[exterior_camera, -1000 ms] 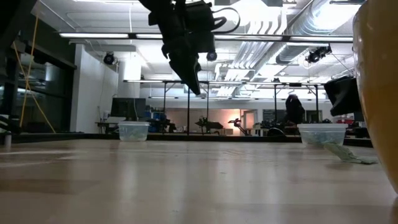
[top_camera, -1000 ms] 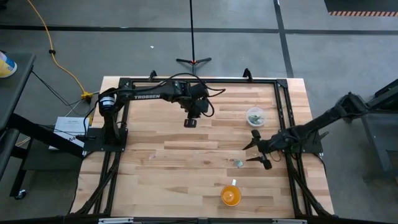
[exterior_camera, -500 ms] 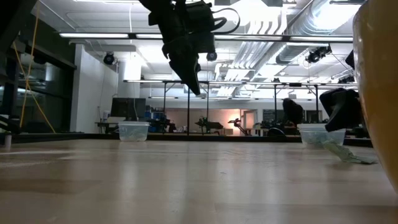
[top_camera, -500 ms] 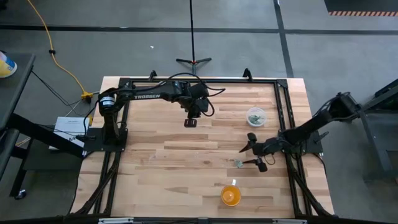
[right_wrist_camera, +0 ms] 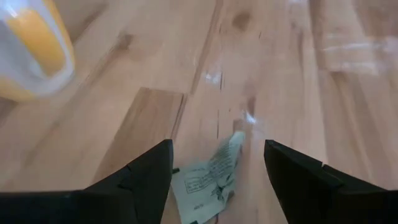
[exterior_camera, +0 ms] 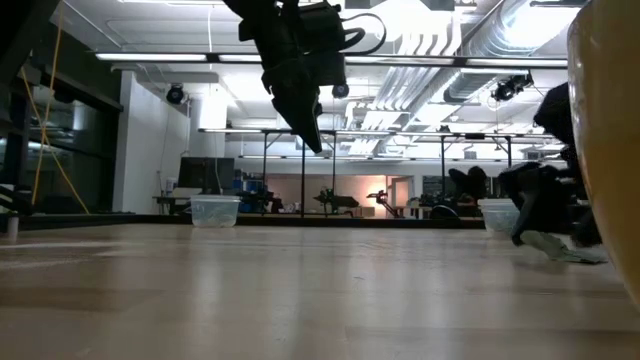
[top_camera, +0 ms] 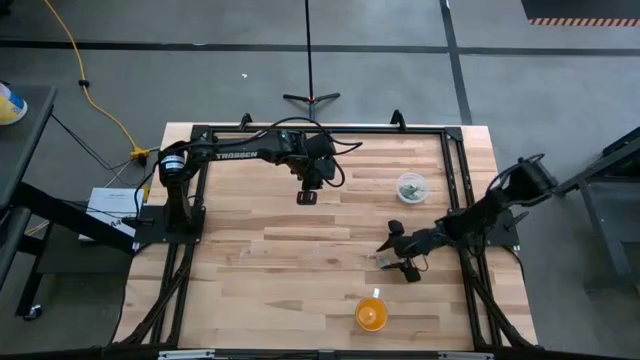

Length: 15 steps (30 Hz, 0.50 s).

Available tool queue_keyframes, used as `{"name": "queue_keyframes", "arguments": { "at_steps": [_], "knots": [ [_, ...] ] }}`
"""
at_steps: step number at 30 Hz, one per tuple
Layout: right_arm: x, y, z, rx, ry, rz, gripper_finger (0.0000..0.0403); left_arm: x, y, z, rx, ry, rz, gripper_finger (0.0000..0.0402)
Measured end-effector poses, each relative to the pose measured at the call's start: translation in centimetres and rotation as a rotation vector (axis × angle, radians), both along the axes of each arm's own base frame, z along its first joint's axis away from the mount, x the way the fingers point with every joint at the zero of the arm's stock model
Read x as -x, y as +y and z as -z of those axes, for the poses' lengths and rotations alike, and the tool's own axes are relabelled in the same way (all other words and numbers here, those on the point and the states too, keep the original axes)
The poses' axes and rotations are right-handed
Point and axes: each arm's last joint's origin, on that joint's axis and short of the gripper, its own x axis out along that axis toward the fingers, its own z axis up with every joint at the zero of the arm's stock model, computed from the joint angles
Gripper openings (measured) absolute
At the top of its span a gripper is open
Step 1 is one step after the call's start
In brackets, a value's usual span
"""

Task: Pick and place items into bin
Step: Put the stevia packet into the top transparent bin

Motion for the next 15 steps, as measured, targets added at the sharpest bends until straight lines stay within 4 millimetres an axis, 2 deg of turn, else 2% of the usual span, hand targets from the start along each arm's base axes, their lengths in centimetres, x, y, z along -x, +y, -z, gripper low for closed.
{"name": "queue_keyframes", "arguments": {
  "at_steps": [5,15],
  "knots": [
    [-0.85,0.41,0.67,0.014,0.042,-0.01,0.0228,0.01,0.0,0.0,0.0,0.001,-0.001,0.0088],
    [-0.73,0.29,0.41,0.001,0.051,-0.035,0.0166,0.01,0.0,0.01,0.0,0.002,-0.001,0.0088]
  ]
}}
